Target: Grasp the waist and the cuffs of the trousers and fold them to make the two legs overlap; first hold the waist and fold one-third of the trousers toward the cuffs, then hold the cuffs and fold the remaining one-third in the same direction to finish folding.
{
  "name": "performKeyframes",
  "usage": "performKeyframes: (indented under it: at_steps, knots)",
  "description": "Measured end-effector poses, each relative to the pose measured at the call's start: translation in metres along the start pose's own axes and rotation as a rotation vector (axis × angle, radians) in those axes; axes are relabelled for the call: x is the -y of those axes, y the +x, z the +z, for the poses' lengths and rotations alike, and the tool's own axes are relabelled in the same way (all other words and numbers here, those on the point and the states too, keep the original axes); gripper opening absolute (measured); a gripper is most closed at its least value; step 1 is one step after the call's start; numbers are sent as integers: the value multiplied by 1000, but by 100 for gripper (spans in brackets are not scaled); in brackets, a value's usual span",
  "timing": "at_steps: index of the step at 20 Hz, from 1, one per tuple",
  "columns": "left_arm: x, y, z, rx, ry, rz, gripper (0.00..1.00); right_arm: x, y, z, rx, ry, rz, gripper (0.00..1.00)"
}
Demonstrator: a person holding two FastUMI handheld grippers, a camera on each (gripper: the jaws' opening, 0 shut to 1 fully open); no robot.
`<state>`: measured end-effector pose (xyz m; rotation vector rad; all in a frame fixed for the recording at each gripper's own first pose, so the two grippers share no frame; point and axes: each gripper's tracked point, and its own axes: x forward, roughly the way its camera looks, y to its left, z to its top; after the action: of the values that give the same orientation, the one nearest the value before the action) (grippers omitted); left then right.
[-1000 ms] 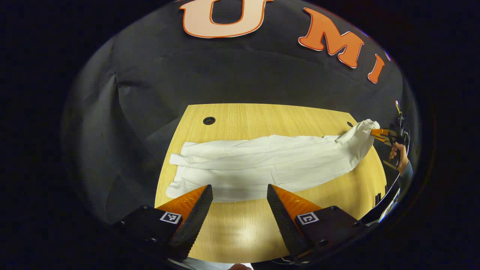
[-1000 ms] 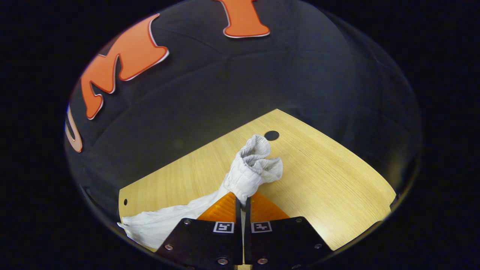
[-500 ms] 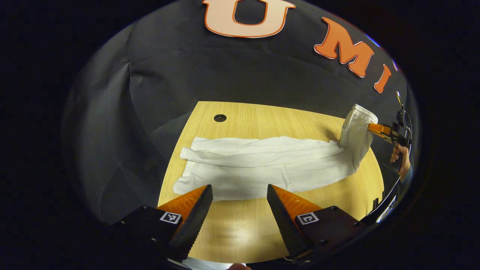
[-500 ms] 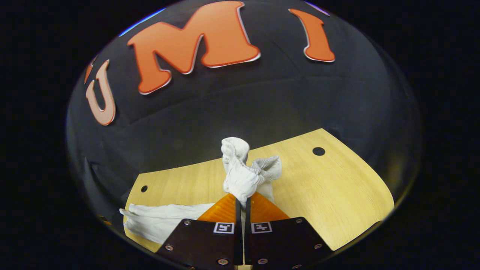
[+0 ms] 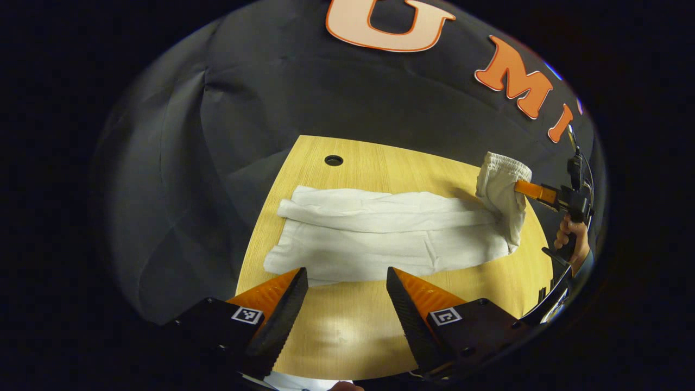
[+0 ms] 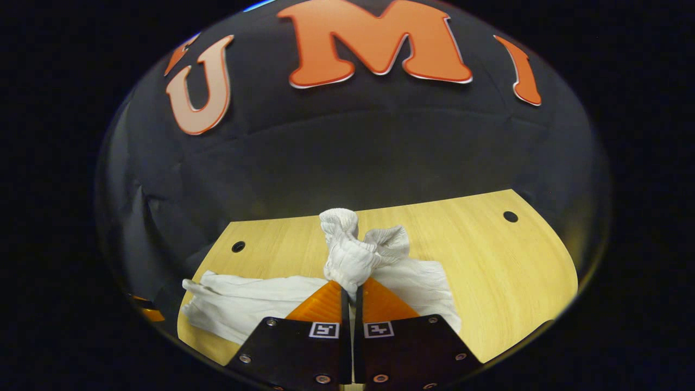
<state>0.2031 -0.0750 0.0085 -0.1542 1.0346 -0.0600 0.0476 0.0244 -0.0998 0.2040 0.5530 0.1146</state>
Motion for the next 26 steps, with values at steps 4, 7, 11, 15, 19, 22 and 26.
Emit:
performKeyframes:
  at_steps: [4,7,11,15,19,22,26]
  knots:
    - [0,3,-1,-15,-14,-1,98,-40,13,-43,-44,-124,-5,3]
    - [3,4,-2,-34,-38,-22,98,-58,17,-89,-144,-216,9,7]
    - [6,7,-9,-63,-95,-63,96,-70,12,-121,-221,-277,17,30]
    - [14,20,-21,-127,-250,-133,98,-99,-2,-125,-231,-262,167,79]
    - [22,35,-33,-160,-492,-183,98,-94,-17,-118,-217,-248,152,94]
    - [11,61,-43,-137,-719,-165,98,-76,-30,-105,-192,-224,123,95]
    - [-20,71,-50,-80,-884,-121,100,-47,-49,-84,-145,-185,84,94]
